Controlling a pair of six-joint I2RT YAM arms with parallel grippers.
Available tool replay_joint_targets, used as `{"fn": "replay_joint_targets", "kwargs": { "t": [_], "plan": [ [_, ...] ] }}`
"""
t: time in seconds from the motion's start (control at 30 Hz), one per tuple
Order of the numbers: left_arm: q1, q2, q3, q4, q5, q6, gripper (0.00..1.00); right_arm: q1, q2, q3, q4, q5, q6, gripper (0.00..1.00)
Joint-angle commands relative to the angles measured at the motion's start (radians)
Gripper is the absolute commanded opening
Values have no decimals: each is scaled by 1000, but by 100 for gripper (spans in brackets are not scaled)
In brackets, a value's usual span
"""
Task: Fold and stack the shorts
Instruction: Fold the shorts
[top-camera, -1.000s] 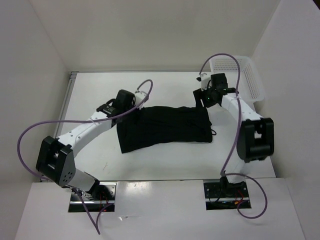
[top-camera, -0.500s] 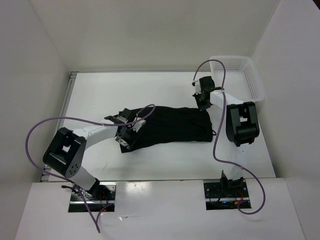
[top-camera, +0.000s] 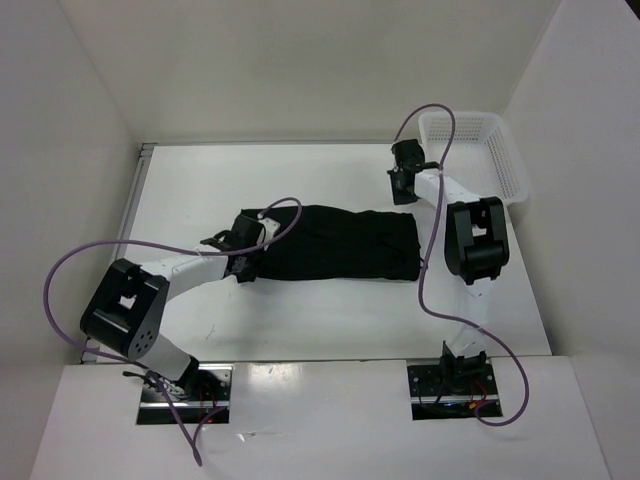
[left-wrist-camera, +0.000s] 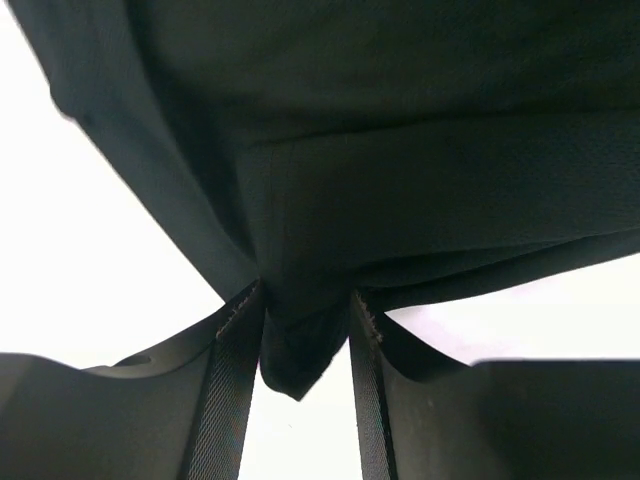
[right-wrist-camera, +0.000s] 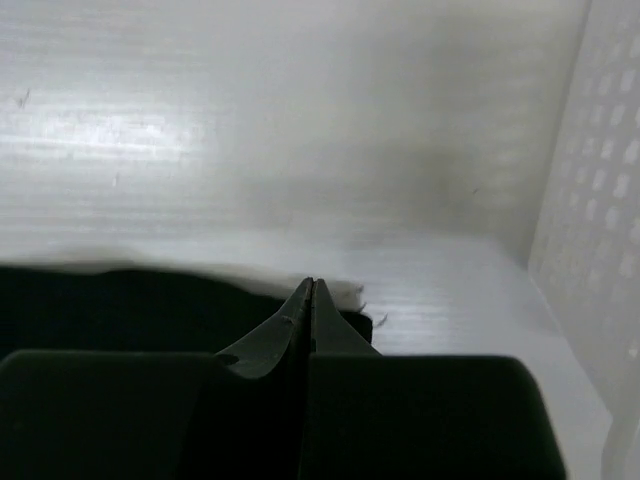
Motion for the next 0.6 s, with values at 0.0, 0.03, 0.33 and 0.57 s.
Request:
{"fn": "replay_joint_targets", "kwargs": {
  "t": [0.0,0.03,0.33,0.57],
  "plan": [
    [26,71,-44,-7,-82,7,46,14,-122,-48,-25,-42,35,0],
    [26,48,-30,-20,-67,7,46,14,-188,-68,-15,-51,35,0],
    [17,-200,141,-235,297,7,57,-64,-457,-296,-82,-351,-13,62],
    [173,-41,356,-58,277,7,58,-106,-440,-421,-78,-437,-80,80]
  ]
}}
